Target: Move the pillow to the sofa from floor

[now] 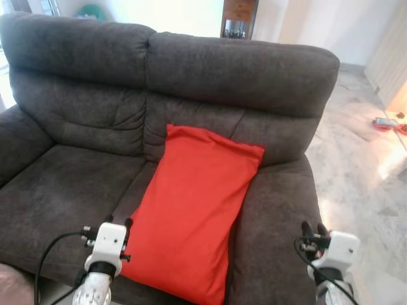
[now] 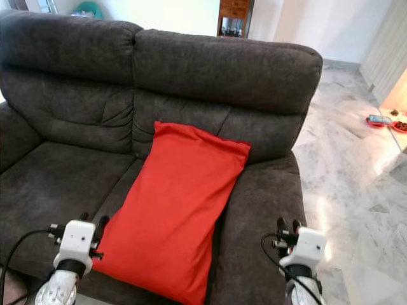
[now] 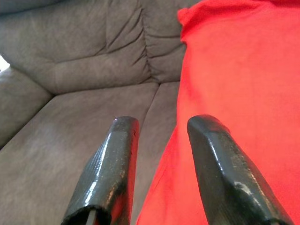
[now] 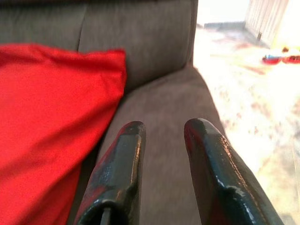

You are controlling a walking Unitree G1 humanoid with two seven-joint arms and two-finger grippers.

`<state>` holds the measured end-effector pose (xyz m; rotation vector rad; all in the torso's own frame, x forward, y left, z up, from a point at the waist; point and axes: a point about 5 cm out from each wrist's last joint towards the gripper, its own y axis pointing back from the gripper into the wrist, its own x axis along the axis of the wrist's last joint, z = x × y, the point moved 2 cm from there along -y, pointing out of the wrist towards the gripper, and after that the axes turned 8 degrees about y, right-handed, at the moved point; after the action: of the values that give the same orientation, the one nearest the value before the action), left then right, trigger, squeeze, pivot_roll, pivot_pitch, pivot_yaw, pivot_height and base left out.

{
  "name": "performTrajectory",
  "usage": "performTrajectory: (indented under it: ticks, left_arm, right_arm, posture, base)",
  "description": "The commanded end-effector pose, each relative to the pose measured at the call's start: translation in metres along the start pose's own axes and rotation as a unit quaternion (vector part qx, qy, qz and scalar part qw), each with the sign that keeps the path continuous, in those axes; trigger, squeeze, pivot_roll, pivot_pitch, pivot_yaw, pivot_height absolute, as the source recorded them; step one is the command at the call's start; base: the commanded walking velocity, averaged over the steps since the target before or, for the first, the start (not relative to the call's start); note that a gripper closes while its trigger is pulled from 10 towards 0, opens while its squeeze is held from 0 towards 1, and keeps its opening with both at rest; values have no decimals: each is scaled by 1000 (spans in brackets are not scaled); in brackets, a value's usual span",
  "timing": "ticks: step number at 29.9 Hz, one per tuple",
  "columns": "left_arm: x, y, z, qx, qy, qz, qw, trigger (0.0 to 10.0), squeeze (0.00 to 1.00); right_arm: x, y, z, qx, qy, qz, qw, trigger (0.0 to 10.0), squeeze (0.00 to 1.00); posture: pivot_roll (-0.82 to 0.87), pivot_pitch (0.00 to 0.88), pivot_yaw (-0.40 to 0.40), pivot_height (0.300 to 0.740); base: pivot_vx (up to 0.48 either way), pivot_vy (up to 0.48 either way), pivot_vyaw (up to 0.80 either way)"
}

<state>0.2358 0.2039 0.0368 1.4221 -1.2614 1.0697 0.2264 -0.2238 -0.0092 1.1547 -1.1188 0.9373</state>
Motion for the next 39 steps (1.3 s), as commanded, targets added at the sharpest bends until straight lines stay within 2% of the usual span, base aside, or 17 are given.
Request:
performTrajectory:
  ticks: [1,9,15,28,39]
  left_arm:
    - [1,0,-4,12,9,8,1000,10000,0]
    - [0,-9,-4,12,8,12,1000,10000,0]
    - [0,-11,3,4,11,15,1000,10000,0]
    - [10,-19,5,2,11,35,999,10000,0]
    - [11,-19,6,3,12,37,999,10000,0]
  right_arm:
    - [0,-1,-3,6,3,4,1000,10000,0]
    - [-4,-11,-12,16,-3,-6,1000,10000,0]
    - [-5,-14,-13,15,-4,-7,1000,10000,0]
    - [-4,-19,-21,21,-7,-8,1000,10000,0]
    - [-4,-22,-23,26,-6,-13,1000,10000,0]
  posture:
    - [113,0,-53,740]
    - [111,0,-55,740]
    - [110,0,-55,740]
    - [116,0,-56,740]
    - [118,0,-59,740]
  base:
    - [0,0,0]
    - [0,0,0]
    - [0,0,0]
    - [0,0,0]
    - [0,0,0]
